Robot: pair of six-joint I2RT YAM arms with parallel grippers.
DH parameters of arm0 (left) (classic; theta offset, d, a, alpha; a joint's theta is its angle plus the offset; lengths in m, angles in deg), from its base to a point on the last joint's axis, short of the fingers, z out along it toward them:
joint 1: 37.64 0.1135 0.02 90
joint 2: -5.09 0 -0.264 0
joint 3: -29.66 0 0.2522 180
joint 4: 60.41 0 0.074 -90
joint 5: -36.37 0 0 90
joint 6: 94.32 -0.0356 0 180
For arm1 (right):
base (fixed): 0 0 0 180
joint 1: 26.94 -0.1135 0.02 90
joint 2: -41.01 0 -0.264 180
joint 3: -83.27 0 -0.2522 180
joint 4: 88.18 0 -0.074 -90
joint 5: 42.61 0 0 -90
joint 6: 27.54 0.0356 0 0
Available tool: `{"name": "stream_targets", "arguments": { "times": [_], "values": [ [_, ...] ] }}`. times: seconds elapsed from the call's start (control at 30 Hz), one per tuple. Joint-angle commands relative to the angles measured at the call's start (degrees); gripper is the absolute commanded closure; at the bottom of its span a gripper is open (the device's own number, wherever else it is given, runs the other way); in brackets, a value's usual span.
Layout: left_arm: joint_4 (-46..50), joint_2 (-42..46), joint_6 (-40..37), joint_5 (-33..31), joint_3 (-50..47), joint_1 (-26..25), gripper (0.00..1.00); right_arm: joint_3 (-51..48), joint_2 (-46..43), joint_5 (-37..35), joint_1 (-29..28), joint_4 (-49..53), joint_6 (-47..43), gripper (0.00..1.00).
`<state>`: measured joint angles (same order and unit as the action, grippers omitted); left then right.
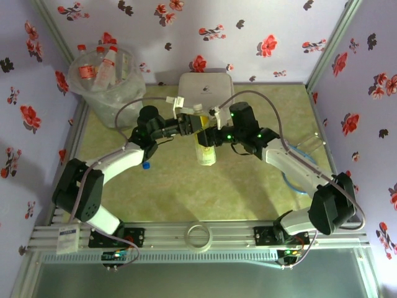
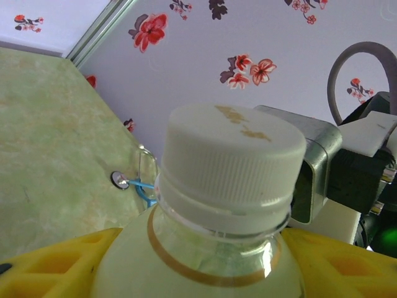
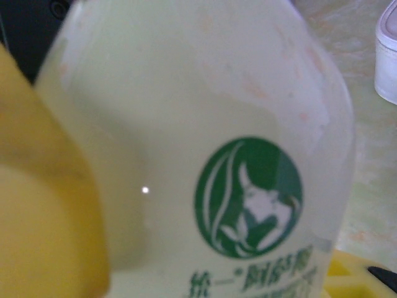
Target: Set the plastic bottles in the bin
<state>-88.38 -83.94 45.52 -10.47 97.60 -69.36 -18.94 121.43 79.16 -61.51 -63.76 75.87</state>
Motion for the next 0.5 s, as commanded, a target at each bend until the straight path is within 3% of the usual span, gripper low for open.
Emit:
{"name": "stream_targets", "arguments": {
  "times": [0.0,0.1,0.23,0.47],
  "values": [
    [-0.01,0.75,-0.42,1.40,1.16,0.68,0.47,2.70,0.52,-0.33,-0.64,-1.83,-1.41,0.42],
    [1.87,1.00,-1.03,1.36,2.69,1.67,0.50,2.98,0.50,-1.37,-0.59,-1.44,-0.98,0.29],
    [6.75,2.19,-3.45,1.30,6.29,4.34,0.55,3.56,-1.68,-2.14,0.44,-0.15,0.26,0.01],
    [29.14,7.82,-16.70,-4.92,20.53,11.91,0.61,0.46,-12.13,-10.73,8.01,4.89,4.72,0.01]
  ]
}}
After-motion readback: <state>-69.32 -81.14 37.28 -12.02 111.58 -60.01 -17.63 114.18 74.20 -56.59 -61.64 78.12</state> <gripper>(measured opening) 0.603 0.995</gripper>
